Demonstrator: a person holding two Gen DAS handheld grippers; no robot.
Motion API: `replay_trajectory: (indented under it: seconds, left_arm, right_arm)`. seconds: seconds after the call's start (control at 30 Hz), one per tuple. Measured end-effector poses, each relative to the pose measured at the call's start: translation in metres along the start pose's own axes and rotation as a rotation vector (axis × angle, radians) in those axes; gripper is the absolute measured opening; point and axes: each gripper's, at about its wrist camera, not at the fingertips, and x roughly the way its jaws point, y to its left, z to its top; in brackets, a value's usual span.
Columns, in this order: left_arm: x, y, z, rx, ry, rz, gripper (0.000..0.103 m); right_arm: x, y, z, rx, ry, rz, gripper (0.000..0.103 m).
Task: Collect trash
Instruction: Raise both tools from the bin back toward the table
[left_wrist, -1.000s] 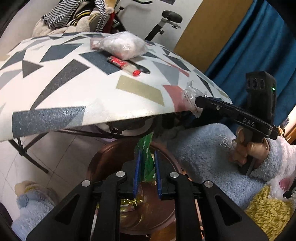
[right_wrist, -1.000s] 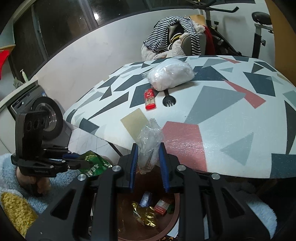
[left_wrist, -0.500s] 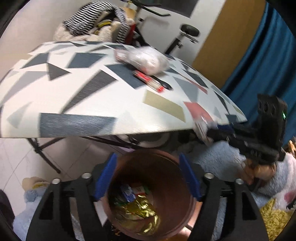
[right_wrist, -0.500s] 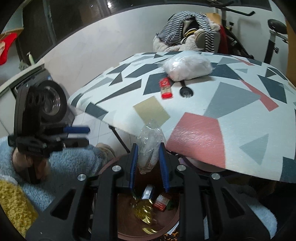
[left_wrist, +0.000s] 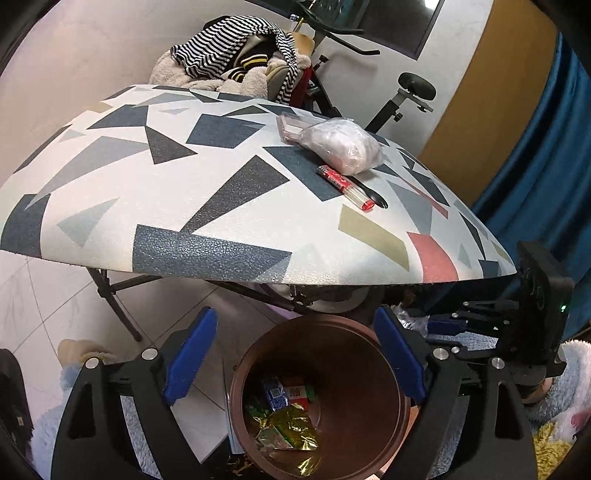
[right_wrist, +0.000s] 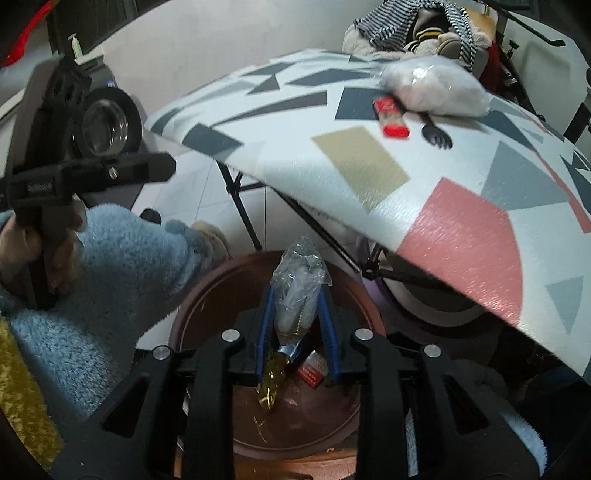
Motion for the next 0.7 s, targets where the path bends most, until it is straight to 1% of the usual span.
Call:
replay_trajectory:
  seconds: [0.2, 0.23, 0.33, 0.4, 0.47, 0.5, 0.57, 0.6, 0.67, 0.7]
  left_arm:
    - [-0.0001, 0.0002, 0.0001, -0.002, 0.0, 0.0, 0.086]
    - [-0.0001, 0.0001, 0.0002, -0.003, 0.0, 0.001, 0.086]
    - [0.0, 0.0006, 0.0007, -0.005, 0.0, 0.001, 0.086]
    - [-0.0002, 0.0011, 0.0008, -0.006, 0.0, 0.001, 0.086]
    - [-0.0002, 0.0013, 0.0008, -0.005, 0.0, 0.001, 0.086]
    - [-0.0002, 0.0014, 0.0009, -0.006, 0.0, 0.001, 0.086]
    - [-0.0002, 0.0016, 0.0009, -0.006, 0.0, 0.001, 0.086]
    - [-0.0004, 0.0021, 0.0008, -0.007, 0.0, 0.002, 0.086]
    - [-0.0007, 0.0031, 0.0011, -0.011, -0.001, 0.003, 0.086]
    - [-0.0009, 0.0038, 0.001, -0.013, -0.001, 0.004, 0.086]
  right_arm:
    - [0.0076, 0.0037, -0.0036, -0.015, 0.033, -0.005, 0.031]
    - [0.0082, 0.0042, -0.0041, -0.017, 0.035, -0.007, 0.033]
    - [0.01, 0.0053, -0.0045, -0.022, 0.041, -0.01, 0.034]
    - [0.0104, 0.0058, -0.005, -0.024, 0.042, -0.015, 0.037]
    - [0.0101, 0.0056, -0.0048, -0.023, 0.041, -0.018, 0.047]
    - [0.0097, 0.0053, -0.0049, -0.022, 0.04, -0.019, 0.05]
    - [0.0082, 0.0047, -0.0049, -0.02, 0.034, -0.024, 0.064]
    - [0.0063, 0.0045, -0.0047, -0.018, 0.025, -0.026, 0.068]
    - [0.0039, 0.0037, -0.0042, -0.018, 0.011, -0.025, 0.085]
    - [0.002, 0.0032, -0.0039, -0.017, 0.002, -0.023, 0.089]
